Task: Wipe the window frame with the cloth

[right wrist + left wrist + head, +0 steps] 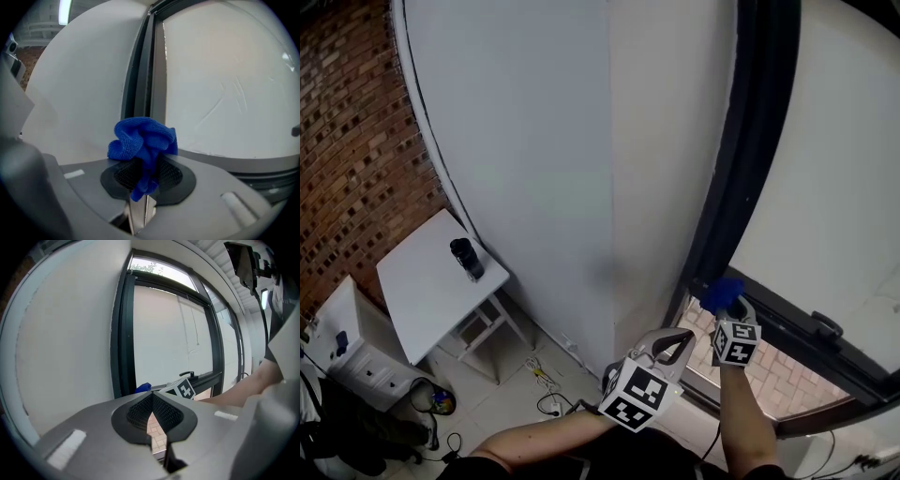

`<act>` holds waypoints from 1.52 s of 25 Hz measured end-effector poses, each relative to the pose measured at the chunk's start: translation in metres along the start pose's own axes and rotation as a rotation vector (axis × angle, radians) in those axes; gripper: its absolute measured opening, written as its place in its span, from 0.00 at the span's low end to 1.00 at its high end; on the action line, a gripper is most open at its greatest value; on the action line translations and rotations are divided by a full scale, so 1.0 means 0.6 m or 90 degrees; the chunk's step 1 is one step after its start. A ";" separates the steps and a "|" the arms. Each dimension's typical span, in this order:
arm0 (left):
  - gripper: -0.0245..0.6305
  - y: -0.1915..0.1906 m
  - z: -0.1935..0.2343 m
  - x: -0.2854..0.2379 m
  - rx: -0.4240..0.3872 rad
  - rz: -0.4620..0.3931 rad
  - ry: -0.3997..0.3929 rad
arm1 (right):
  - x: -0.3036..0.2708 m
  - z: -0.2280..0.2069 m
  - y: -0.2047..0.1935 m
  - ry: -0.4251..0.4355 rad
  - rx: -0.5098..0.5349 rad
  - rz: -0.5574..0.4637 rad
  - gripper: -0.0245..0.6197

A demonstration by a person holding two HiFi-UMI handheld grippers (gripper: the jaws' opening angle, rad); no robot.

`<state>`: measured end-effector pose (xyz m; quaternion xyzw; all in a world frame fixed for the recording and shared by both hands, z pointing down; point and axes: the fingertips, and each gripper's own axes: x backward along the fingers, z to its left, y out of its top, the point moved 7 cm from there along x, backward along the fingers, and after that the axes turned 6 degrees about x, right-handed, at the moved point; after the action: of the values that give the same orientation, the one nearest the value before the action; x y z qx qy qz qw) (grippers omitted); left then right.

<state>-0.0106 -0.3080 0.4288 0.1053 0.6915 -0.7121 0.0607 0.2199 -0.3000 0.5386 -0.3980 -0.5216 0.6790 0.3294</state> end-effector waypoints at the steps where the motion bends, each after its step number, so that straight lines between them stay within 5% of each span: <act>1: 0.03 0.001 -0.003 -0.004 0.002 -0.004 -0.004 | 0.006 -0.012 -0.003 -0.013 -0.006 0.000 0.16; 12: 0.03 -0.006 -0.054 -0.043 0.013 0.007 -0.042 | 0.053 -0.035 -0.034 -0.032 0.092 0.006 0.16; 38: 0.03 0.022 -0.148 -0.155 0.035 -0.017 -0.041 | 0.225 -0.218 -0.104 -0.069 0.070 0.017 0.16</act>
<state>0.0883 -0.2255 0.4355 0.0746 0.6710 -0.7343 0.0706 0.2745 -0.1103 0.5544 -0.3490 -0.4950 0.7316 0.3128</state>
